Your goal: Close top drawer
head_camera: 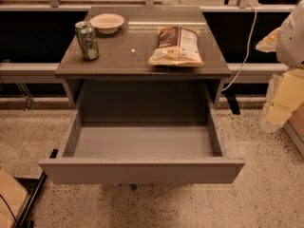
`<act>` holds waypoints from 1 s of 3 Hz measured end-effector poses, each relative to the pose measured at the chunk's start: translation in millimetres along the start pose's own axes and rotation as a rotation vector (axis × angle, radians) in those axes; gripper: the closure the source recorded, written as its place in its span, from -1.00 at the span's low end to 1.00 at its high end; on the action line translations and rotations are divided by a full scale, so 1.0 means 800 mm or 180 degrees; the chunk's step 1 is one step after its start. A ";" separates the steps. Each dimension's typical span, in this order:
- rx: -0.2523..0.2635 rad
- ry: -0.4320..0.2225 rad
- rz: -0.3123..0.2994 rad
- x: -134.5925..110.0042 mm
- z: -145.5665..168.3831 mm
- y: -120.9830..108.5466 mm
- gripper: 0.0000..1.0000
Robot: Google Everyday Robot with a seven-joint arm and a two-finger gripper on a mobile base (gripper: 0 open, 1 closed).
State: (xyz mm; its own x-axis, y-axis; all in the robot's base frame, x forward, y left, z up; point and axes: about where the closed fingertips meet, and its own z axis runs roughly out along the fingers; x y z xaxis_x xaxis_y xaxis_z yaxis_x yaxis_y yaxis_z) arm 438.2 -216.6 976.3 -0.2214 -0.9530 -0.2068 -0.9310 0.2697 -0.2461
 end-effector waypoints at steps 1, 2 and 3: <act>0.0001 0.0000 0.0000 0.000 0.000 0.000 -1.00; 0.0033 -0.0008 -0.0005 -0.001 -0.001 0.000 -0.61; 0.0060 -0.0016 -0.0008 -0.003 -0.004 -0.001 -0.15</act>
Offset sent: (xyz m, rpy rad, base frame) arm 0.0001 0.0003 -0.0032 -0.0014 0.0015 0.0012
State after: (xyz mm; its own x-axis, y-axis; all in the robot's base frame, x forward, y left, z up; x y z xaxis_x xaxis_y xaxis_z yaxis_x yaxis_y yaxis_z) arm 438.4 -215.2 980.0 -0.2177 -0.9530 -0.2109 -0.9259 0.2700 -0.2644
